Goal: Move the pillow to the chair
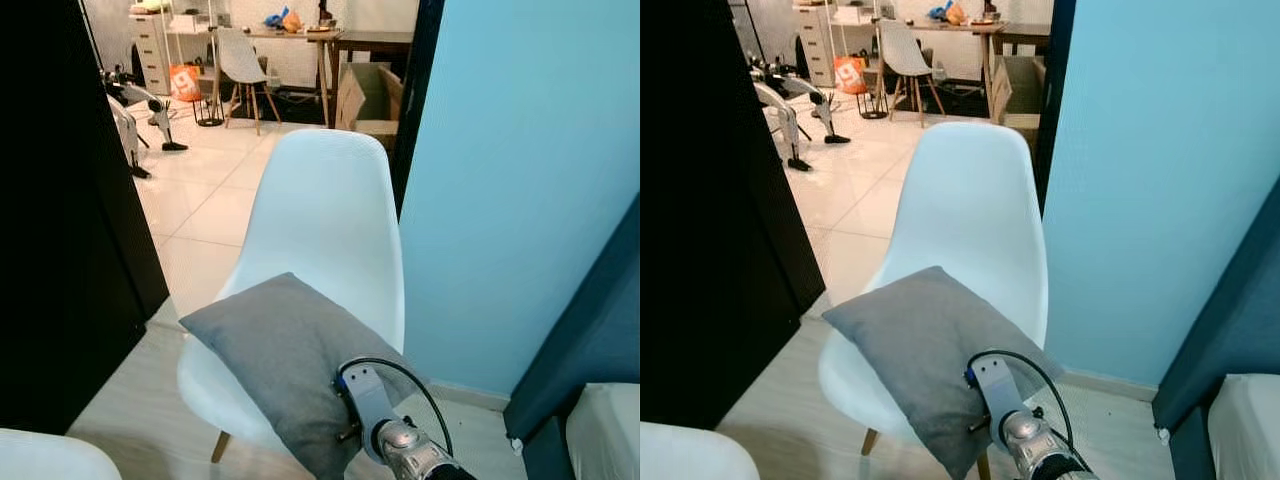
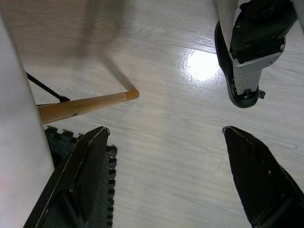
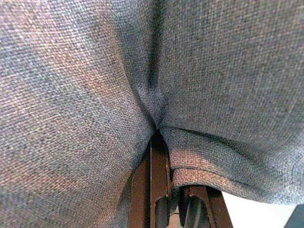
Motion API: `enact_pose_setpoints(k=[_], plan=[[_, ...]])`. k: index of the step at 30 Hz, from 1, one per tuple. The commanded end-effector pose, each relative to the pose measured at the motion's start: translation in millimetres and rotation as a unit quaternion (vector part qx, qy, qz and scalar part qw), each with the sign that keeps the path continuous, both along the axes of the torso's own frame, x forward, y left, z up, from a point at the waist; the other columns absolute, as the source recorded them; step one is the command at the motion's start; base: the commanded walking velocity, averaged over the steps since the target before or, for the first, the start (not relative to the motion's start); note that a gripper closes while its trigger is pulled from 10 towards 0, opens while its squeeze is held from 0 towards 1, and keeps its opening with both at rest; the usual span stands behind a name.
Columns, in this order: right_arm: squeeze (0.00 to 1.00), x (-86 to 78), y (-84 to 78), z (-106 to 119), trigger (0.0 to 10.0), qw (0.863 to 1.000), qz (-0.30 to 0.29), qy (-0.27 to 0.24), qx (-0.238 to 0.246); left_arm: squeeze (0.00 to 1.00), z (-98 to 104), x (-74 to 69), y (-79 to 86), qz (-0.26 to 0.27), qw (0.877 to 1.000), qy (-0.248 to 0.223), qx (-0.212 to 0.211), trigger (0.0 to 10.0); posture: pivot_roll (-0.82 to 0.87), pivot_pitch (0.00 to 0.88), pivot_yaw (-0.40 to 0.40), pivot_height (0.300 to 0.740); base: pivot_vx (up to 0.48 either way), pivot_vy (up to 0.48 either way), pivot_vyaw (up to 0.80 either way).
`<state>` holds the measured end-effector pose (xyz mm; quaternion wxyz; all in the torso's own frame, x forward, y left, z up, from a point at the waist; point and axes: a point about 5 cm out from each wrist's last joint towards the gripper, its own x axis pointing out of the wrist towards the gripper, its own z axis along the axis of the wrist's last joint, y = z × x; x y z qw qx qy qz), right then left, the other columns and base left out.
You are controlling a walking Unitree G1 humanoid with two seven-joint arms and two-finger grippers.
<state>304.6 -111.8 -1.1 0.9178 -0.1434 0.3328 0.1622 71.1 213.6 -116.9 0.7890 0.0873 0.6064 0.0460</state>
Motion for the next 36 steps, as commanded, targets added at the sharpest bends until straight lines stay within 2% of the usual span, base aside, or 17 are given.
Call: enact_pose_setpoints(k=[1,8,20,24,27,30,32,36], plan=[[0.00,-11.0,-6.0,-12.1,10.0,0.999,-0.016,0.036,-0.007,0.00,6.1,30.2,-5.8,-0.009,0.998,-0.060,-0.003,10.0,0.05,0.094,-0.035,0.576,0.000,0.000,0.00],[0.00,-0.8,-4.0,-2.0,10.0,1.000,-0.012,0.016,-0.005,0.00,4.9,25.1,-5.8,-0.008,0.998,-0.055,-0.003,10.0,0.05,0.102,-0.039,0.546,0.000,0.000,0.00],[0.00,6.0,-1.8,5.1,10.0,1.000,-0.012,-0.005,-0.008,0.00,4.7,23.4,-5.1,-0.004,0.998,-0.055,0.001,10.0,0.06,0.114,-0.047,0.496,0.000,0.000,0.00],[0.00,12.6,5.1,13.6,10.0,0.999,-0.011,-0.029,0.024,0.00,4.9,20.8,-0.1,-0.011,0.999,-0.046,0.023,10.0,0.06,0.118,-0.046,0.496,0.000,0.000,0.00],[0.00,16.9,7.9,19.2,10.0,0.998,-0.009,-0.045,0.031,0.00,4.6,18.0,2.7,-0.018,0.999,-0.035,0.036,10.0,0.06,0.119,-0.046,0.496,0.000,0.000,0.00],[0.00,24.6,6.3,27.9,10.0,0.997,-0.021,-0.069,0.021,0.00,4.4,15.3,5.3,-0.020,0.998,-0.027,0.044,10.0,0.06,0.122,-0.046,0.496,0.000,0.000,0.00],[0.00,32.4,1.3,36.7,10.0,0.995,-0.033,-0.096,-0.016,0.00,4.3,13.9,6.4,-0.018,0.998,-0.025,0.046,10.0,0.06,0.124,-0.048,0.496,0.000,0.000,0.00],[0.00,37.6,-1.4,42.8,10.0,0.992,-0.043,-0.112,-0.037,0.00,4.1,13.3,6.0,-0.016,0.999,-0.025,0.045,10.0,0.06,0.128,-0.049,0.496,0.000,0.000,0.00]])
